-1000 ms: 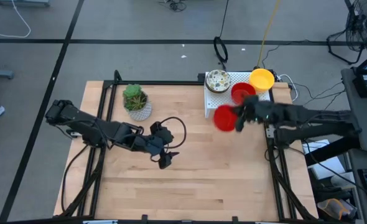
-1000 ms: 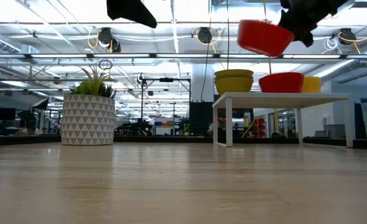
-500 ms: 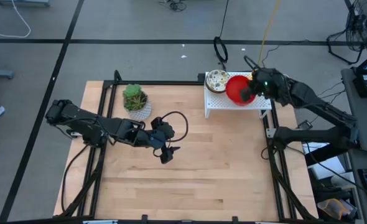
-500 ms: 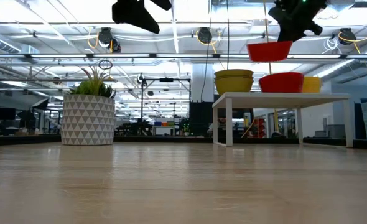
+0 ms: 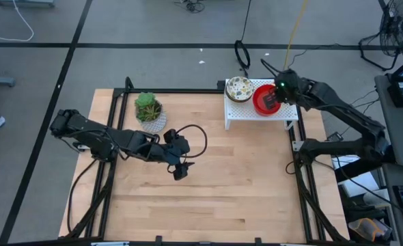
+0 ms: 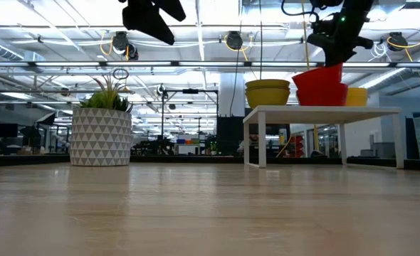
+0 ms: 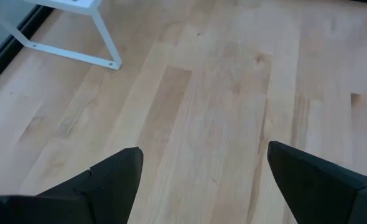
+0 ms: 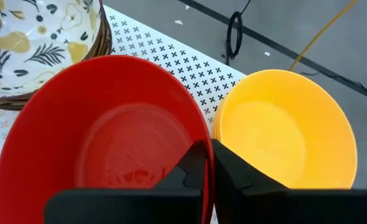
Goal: Pick & Place Mini bowls
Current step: Stack the red bowl on top of the red bowl on the shelf
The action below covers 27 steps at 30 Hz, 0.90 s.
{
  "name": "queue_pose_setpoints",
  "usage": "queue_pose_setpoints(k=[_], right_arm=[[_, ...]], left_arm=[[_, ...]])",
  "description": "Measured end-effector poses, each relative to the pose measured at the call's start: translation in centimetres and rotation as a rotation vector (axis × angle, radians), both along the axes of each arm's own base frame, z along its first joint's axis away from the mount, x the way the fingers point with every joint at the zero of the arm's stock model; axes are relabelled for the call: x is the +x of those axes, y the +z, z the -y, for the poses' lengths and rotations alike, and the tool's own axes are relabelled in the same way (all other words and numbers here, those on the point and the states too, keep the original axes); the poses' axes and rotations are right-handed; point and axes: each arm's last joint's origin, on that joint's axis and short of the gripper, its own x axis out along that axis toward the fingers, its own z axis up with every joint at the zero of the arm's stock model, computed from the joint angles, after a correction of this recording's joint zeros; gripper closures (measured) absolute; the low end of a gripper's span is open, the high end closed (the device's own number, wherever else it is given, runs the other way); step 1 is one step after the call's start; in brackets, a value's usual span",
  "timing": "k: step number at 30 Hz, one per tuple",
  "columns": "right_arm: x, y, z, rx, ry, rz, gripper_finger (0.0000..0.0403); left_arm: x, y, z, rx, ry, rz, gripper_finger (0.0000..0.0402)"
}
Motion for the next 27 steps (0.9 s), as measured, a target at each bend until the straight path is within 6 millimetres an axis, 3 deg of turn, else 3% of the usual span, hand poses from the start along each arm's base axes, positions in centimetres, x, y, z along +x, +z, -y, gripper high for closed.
queue_pose_setpoints(k=[11,27], right_arm=[[0.67,-0.62,0.50,0.023,0.002,-0.028,0.0393],[0.85,-0.78,0.63,0.025,0.021,-0.049,0.0339]], left_arm=[[-0.01,-0.01,0.00,-0.001,0.002,0.000,0.0053],[-0.05,-0.05,-0.02,0.001,0.003,-0.006,0.0053]])
